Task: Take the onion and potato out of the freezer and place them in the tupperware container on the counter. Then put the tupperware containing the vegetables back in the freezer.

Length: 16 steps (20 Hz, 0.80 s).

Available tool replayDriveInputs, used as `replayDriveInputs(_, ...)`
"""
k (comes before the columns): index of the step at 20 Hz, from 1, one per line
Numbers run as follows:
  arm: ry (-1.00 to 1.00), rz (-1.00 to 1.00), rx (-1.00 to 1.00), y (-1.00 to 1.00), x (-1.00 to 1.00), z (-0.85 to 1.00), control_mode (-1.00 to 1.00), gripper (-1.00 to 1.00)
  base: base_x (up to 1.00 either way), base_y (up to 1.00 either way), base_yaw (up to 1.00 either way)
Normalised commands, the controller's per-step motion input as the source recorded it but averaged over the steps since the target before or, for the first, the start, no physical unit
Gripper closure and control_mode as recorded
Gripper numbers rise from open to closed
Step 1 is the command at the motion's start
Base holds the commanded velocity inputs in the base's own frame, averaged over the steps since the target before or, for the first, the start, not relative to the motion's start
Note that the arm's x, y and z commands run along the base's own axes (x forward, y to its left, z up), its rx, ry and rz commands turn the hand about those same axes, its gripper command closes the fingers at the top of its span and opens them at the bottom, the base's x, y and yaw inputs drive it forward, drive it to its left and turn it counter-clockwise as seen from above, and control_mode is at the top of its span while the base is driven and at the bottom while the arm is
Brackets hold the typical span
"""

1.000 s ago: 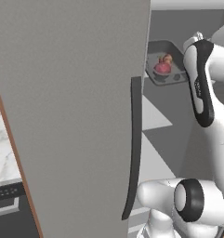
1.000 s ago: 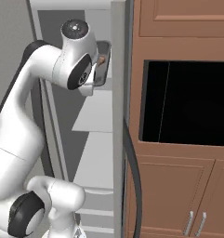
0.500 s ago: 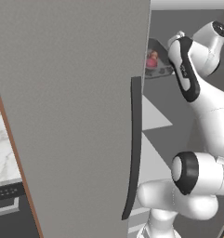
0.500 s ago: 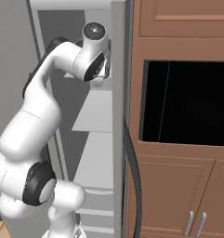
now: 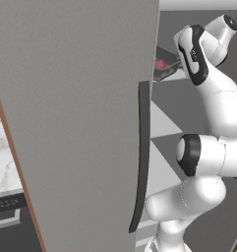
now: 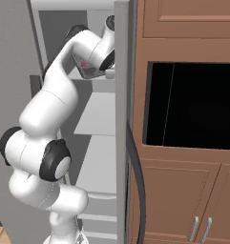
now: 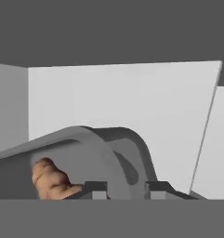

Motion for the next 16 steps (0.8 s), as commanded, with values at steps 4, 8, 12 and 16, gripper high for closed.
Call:
replayDriveInputs(4,0.0,0.0,0.0,0.21,0.4,-0.09,-1.0,1.0,0.0,0.0,0.0)
replayDriveInputs(8,0.0,-0.02,0.0,0.56,0.11,-0.14,-1.0,-1.0,0.0,0.0,0.0)
replayDriveInputs(12,0.0,-0.11,0.0,0.42,0.28,-0.03,-1.0,-1.0,0.0,0.0,0.0)
replayDriveInputs(16,0.0,-0.14,0.0,0.26,0.24,0.0,-1.0,-1.0,0.0,0.0,0.0)
